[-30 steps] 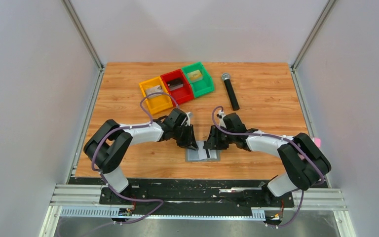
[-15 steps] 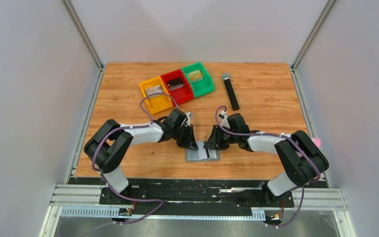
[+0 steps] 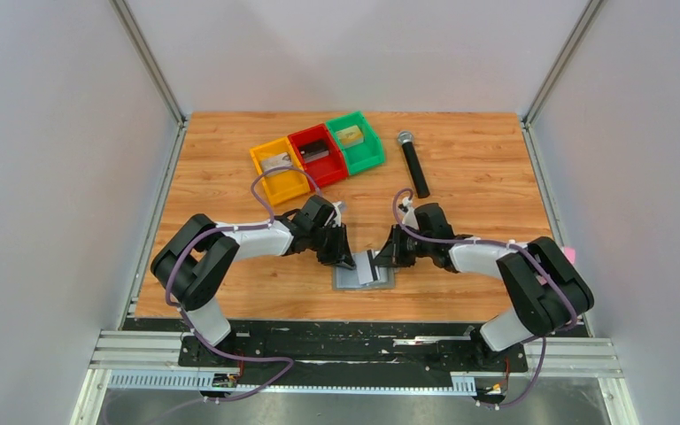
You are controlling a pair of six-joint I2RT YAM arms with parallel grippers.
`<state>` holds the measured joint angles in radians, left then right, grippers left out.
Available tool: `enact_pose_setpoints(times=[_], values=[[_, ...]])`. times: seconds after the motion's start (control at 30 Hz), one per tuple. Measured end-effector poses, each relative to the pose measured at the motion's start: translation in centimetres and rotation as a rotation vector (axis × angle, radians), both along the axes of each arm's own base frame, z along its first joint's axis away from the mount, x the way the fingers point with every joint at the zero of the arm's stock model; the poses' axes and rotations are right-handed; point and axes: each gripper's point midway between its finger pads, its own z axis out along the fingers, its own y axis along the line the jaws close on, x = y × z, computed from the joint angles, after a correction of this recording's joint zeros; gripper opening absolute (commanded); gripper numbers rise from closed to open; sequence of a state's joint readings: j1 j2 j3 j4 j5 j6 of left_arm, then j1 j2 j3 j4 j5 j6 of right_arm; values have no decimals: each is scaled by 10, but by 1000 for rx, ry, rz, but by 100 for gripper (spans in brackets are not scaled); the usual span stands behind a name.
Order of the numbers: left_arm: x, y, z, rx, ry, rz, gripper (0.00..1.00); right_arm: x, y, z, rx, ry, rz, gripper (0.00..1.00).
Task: Take the credit cards out of the card holder
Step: Remove the credit card from the card holder, then place the credit card in the storage box.
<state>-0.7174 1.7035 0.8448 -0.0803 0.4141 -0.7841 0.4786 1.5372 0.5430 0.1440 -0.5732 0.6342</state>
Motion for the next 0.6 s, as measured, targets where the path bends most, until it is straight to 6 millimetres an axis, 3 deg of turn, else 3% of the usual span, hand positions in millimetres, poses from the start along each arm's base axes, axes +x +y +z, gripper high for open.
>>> enact_pose_setpoints(times=[0.4, 0.5, 0.6], values=[[-7, 8, 16, 32, 17, 3, 50, 6, -25, 32, -101, -160, -21, 0], [-6, 11, 35, 32, 0, 19, 55, 10, -30, 48, -114, -247, -15, 0], [2, 10, 70, -4, -50, 48, 59, 13, -33, 66, -127, -356, 0, 0]])
